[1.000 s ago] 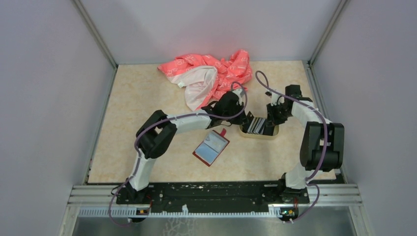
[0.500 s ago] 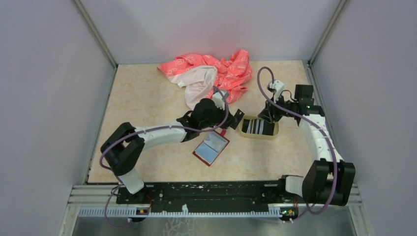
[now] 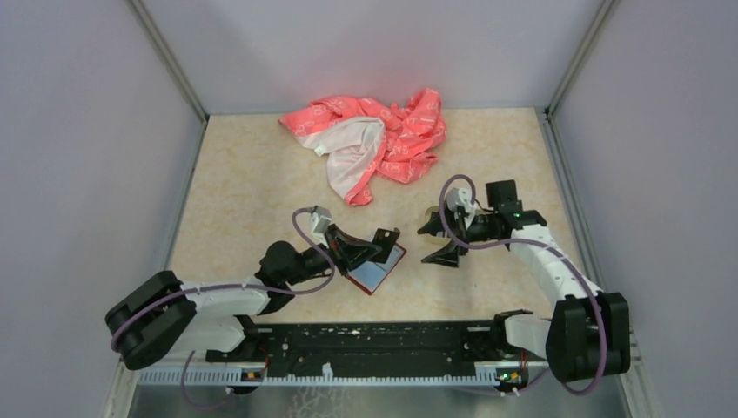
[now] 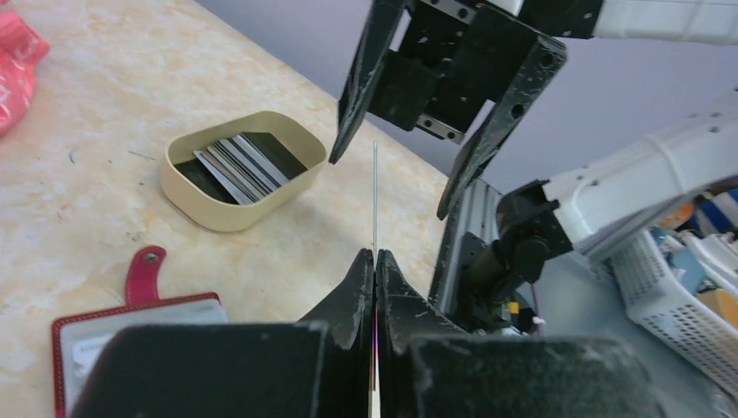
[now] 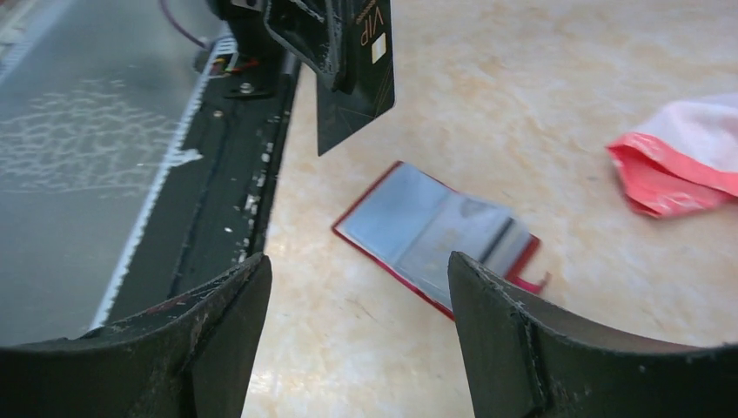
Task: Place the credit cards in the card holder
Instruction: Insert the credit card into the card holder.
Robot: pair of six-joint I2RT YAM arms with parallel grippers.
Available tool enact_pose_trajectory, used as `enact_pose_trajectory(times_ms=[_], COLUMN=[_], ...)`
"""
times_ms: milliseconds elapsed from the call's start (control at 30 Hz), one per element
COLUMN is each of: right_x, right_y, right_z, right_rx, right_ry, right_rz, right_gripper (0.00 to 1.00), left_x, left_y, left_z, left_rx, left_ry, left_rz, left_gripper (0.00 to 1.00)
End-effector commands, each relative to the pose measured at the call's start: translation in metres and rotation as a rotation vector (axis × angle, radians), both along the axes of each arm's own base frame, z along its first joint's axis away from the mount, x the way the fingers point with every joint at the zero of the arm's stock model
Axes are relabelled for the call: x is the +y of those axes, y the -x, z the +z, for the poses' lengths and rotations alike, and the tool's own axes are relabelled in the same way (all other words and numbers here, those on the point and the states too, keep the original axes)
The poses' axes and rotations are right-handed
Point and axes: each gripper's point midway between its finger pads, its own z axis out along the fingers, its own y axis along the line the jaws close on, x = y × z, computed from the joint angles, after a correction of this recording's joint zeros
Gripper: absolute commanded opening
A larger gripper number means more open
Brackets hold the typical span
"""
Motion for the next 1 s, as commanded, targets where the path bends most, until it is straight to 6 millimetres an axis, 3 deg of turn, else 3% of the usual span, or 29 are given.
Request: enact_pose_trajectory(times_ms=[0,67,200,400,500,567,733,767,967], right_x=[0.029,0.044,0.07,0.092,0.098,0.1,0.103,0.103,0.102], right_y=[0.005,0.004,0.023,0.044,0.044,0.045,0.042,0.042,0.044], right_z=[0.013,0.008,0.009,0.002,0.004,0.003,-0.001,-0.001,-0.003], right_rx=[0.074,0.144,0.204,0.233,0.236,0.267,0.303,0.308,0.305], right_ry=[-0.03,0.006,0.005,0.015,-0.001,0.006,0.027,0.031,0.048], right_rz=[0.101,0.072,0.141,0.214,0.211,0.205,0.203,0.204,0.236], right_gripper=[0.73,0.73,0.71,0.59,0.54,0.45,0.04,0.0,0.0], left_x=[0.018,0.023,0.023,0.014,0.011,0.011,0.01,0.01,0.019], left_y=[0.026,0.028,0.03,0.029,0.028,0.027,0.025,0.025,0.026], left_z=[0.041,0.038,0.036,0.037,0.036,0.034,0.031,0.029,0.029], left_rx=[-0.037,-0.023,-0.005,-0.005,-0.004,-0.004,0.007,0.01,0.013], left_ry=[0.241,0.268,0.302,0.319,0.317,0.312,0.3,0.298,0.296], left_rz=[-0.057,-0.049,-0.053,-0.064,-0.058,-0.053,-0.042,-0.041,-0.014], left_gripper=[0.0,0.0,0.0,0.0,0.0,0.0,0.0,0.0,0.24])
